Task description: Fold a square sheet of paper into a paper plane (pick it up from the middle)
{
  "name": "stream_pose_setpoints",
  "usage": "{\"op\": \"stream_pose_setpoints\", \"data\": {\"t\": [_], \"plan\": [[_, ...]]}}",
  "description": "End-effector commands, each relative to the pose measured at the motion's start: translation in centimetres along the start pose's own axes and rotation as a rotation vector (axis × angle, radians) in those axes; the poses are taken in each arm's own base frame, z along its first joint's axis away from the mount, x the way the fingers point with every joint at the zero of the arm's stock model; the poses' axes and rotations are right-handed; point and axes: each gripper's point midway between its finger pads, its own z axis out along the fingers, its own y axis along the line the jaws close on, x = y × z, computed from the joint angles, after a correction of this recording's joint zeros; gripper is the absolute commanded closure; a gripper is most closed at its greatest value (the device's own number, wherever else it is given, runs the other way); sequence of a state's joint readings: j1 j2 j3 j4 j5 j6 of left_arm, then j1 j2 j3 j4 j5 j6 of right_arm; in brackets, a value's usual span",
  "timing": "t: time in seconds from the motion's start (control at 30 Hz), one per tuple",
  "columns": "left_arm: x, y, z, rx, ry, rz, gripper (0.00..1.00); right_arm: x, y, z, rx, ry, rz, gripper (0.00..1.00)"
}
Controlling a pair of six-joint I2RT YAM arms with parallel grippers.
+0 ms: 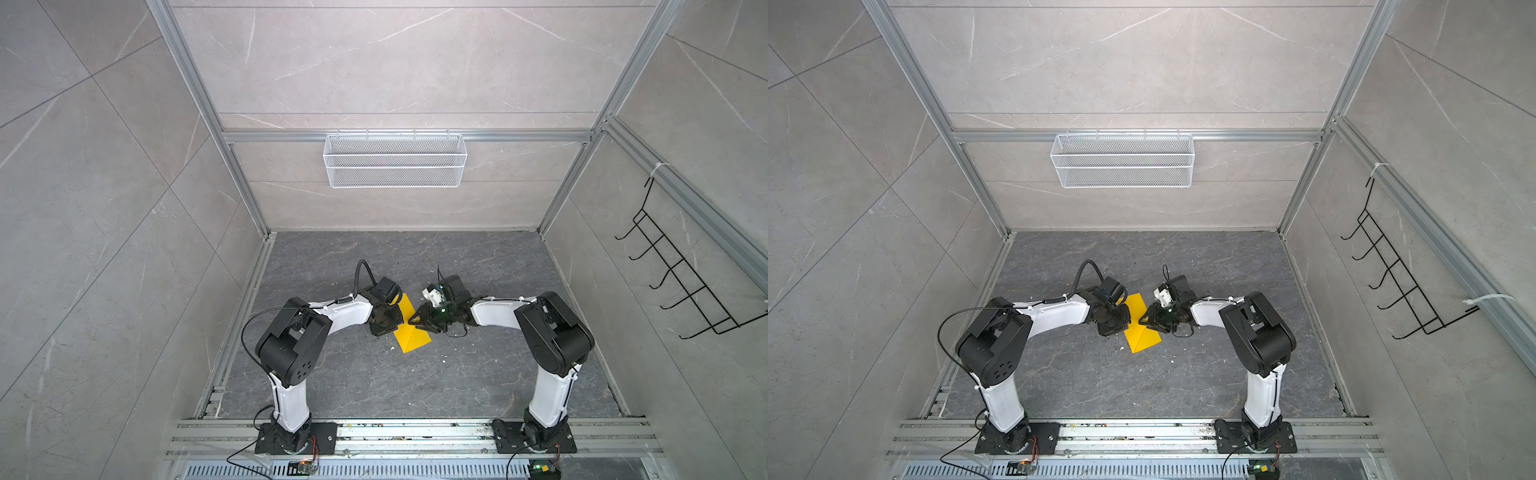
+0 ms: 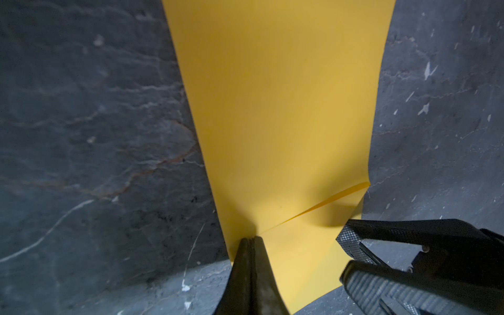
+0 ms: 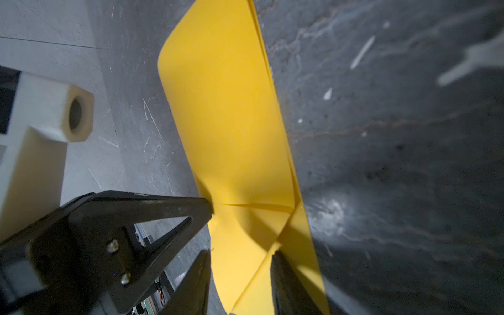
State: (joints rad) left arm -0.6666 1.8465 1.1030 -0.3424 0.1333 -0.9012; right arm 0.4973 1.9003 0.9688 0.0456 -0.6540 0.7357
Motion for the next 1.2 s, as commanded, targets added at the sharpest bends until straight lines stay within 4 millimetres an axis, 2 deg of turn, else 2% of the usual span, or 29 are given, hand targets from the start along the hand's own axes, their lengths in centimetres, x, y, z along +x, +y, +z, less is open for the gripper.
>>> {"op": "stream_pose_setpoints", "data": {"t": [0.0,0.3,0.47,0.57,0.67,0.77,0.9,1.1,1.17], "plan": [[1.0,2.1,1.1,-0.069,0.039,-0.026,0.95,0.3,-1.1,0.9,0.018,0.009,0.062,0.6],[1.1,2.1,1.1,-0.068,0.043,-0.025,0.95,0.5,0.4,1.4,-0.084,0.037,0.076,0.67],[0.9,1.9,0.9,-0.061,0.036,-0.024,0.95,0.8,0.3,1.4,-0.091,0.042,0.074,0.71],[0.7,1.5,0.6,-0.049,0.029,-0.02,0.95,1.0,0.0,1.6,-0.086,0.047,0.071,0.77],[0.4,0.2,-0.2,0.006,0.017,-0.002,0.92,0.8,0.0,1.7,-0.084,0.04,0.06,0.86],[-0.6,-1.2,-2.2,0.089,-0.016,0.013,0.88,0.2,0.6,1.4,-0.095,0.012,0.036,0.94],[-1.9,-2.2,-6.0,0.204,-0.082,0.016,0.79,-1.1,2.3,0.0,-0.123,-0.057,-0.012,1.0],[-2.5,-2.9,-11.6,0.389,-0.175,0.033,0.54,-2.9,6.2,-3.8,-0.243,-0.16,-0.075,1.0],[-2.3,-3.6,-13.4,0.444,-0.21,0.077,0.4,-3.4,8.1,-5.4,-0.298,-0.184,-0.096,1.0]]}}
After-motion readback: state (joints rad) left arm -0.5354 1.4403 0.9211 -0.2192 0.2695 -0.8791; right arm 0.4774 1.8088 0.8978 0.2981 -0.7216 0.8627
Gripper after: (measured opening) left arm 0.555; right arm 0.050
